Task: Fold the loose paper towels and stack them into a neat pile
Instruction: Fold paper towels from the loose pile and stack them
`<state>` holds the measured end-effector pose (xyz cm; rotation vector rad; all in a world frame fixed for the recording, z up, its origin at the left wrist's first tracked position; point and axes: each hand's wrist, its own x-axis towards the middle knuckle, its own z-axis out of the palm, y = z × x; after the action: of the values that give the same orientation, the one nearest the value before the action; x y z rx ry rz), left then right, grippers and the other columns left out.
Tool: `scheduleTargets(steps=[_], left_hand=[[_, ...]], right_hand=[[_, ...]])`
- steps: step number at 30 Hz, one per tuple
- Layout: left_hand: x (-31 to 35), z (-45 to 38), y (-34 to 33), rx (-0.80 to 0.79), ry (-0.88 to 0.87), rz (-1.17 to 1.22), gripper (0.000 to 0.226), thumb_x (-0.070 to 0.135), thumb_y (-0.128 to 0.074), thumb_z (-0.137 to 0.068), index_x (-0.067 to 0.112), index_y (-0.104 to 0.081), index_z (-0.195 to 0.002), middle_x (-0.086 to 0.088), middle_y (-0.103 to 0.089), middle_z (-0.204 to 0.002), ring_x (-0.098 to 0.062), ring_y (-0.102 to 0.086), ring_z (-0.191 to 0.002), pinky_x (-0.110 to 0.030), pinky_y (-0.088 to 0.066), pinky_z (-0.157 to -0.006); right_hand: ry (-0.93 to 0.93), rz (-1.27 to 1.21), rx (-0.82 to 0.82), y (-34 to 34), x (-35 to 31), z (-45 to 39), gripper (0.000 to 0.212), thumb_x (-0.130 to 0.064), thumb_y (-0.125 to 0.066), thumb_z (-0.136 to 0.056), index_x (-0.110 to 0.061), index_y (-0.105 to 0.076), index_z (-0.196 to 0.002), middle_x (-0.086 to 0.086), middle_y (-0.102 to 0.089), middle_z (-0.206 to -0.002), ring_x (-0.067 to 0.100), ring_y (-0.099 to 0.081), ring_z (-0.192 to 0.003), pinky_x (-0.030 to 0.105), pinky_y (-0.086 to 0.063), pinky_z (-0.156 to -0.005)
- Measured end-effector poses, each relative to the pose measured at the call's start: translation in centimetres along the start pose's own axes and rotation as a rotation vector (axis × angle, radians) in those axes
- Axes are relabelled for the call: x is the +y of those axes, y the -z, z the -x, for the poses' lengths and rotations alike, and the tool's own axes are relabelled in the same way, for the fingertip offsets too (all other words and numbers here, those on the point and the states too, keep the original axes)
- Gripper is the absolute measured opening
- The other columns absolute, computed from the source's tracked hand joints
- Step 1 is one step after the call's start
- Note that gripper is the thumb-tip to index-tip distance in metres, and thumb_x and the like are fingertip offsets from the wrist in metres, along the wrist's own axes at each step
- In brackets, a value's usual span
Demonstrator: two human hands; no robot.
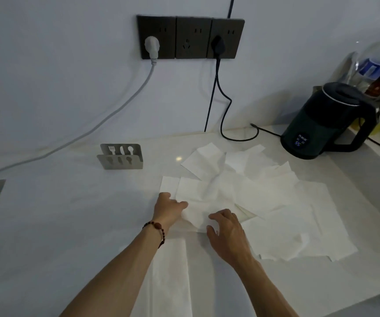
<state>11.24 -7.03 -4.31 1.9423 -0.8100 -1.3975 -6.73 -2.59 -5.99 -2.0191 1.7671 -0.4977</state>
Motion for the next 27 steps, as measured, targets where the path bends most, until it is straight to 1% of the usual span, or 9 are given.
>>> scheduleTargets(steps=[3,6,7,10,14,16,20,24,27], left_hand=[[0.0,0.1,-1.5,-0.036,0.019,-0.035,0.059,0.020,-0.072,-0.082,0.003,-0.044,-0.131,-0.009,-0.060,-0.117,-0.022,-0.064,-0.099,-0.031,-0.053,-0.082],[-0.1,0.1,-1.9,0.020,-0.063,-0.209,0.041,0.013,-0.061,-0.084,0.001,-0.058,-0.123,-0.011,-0.063,-0.123,-0.026,-0.062,-0.108,-0.032,-0.052,-0.087],[-0.1,0.2,-1.7,0.034,-0.116,-0.219,0.033,0.010,-0.057,-0.086,0.004,-0.064,-0.118,-0.008,-0.066,-0.117,-0.024,-0.062,-0.107,-0.028,-0.052,-0.083],[0.9,1.6,-0.5,0.036,-0.236,-0.064,0.018,0.009,-0.054,-0.091,0.007,-0.072,-0.092,0.004,-0.067,-0.091,-0.015,-0.061,-0.091,-0.017,-0.043,-0.065],[2.2,2.7,2.4,0.025,-0.219,0.287,0.022,0.001,-0.048,-0.091,0.009,-0.062,-0.075,-0.010,-0.066,-0.091,-0.025,-0.062,-0.087,-0.035,-0.053,-0.080],[2.4,3.3,4.0,-0.100,-0.184,0.521,0.024,-0.002,-0.042,-0.095,0.007,-0.057,-0.078,-0.017,-0.069,-0.092,-0.033,-0.068,-0.087,-0.040,-0.055,-0.082],[1.8,3.5,5.5,-0.133,-0.124,0.419,0.005,0.007,-0.056,-0.094,0.008,-0.058,-0.099,-0.013,-0.067,-0.106,-0.029,-0.069,-0.099,-0.039,-0.056,-0.086],[1.1,2.2,3.5,-0.123,0.037,0.327,0.035,0.014,-0.060,-0.092,0.008,-0.050,-0.125,-0.009,-0.061,-0.099,-0.024,-0.065,-0.085,-0.035,-0.056,-0.081],[0.7,2.0,1.1,-0.120,0.050,0.225,0.053,0.020,-0.063,-0.089,0.018,-0.038,-0.137,-0.005,-0.061,-0.099,-0.021,-0.064,-0.080,-0.032,-0.057,-0.076]], right_hand=[[-0.042,-0.061,-0.043,0.7,0.1,-0.1,0.033,-0.024,-0.059,-0.091,-0.015,-0.063,-0.122,-0.003,-0.056,-0.122,0.016,-0.053,-0.115,0.023,-0.042,-0.090],[-0.067,-0.098,-0.045,1.3,-0.1,0.0,0.031,-0.024,-0.059,-0.091,-0.017,-0.063,-0.121,-0.005,-0.058,-0.122,0.016,-0.056,-0.113,0.024,-0.044,-0.092],[-0.073,-0.110,-0.035,1.5,-0.2,0.0,0.030,-0.024,-0.059,-0.091,-0.017,-0.064,-0.120,-0.005,-0.059,-0.122,0.016,-0.056,-0.113,0.024,-0.044,-0.092],[-0.074,-0.143,0.004,1.9,-0.5,-0.1,0.027,-0.023,-0.060,-0.091,-0.016,-0.066,-0.117,-0.004,-0.062,-0.117,0.016,-0.058,-0.110,0.024,-0.044,-0.091],[-0.073,-0.248,0.090,2.7,-2.0,-0.5,0.022,-0.018,-0.062,-0.091,-0.014,-0.067,-0.112,-0.005,-0.064,-0.106,0.011,-0.060,-0.098,0.018,-0.041,-0.084],[-0.079,-0.335,0.155,3.0,-3.1,-0.8,0.017,-0.016,-0.062,-0.091,-0.015,-0.068,-0.107,-0.007,-0.065,-0.100,0.008,-0.061,-0.092,0.020,-0.045,-0.081],[-0.187,-0.409,0.132,2.9,-4.4,-1.6,0.024,-0.019,-0.060,-0.092,-0.015,-0.065,-0.116,-0.004,-0.062,-0.111,0.011,-0.060,-0.099,0.030,-0.049,-0.091],[-0.351,-0.344,0.079,2.0,-3.1,-1.5,0.037,-0.022,-0.059,-0.092,-0.017,-0.053,-0.129,0.004,-0.050,-0.132,0.022,-0.055,-0.116,0.035,-0.045,-0.101],[-0.459,-0.412,0.021,1.8,-1.9,-1.9,0.049,-0.019,-0.062,-0.091,-0.013,-0.044,-0.136,0.010,-0.052,-0.133,0.024,-0.057,-0.110,0.032,-0.045,-0.096]])
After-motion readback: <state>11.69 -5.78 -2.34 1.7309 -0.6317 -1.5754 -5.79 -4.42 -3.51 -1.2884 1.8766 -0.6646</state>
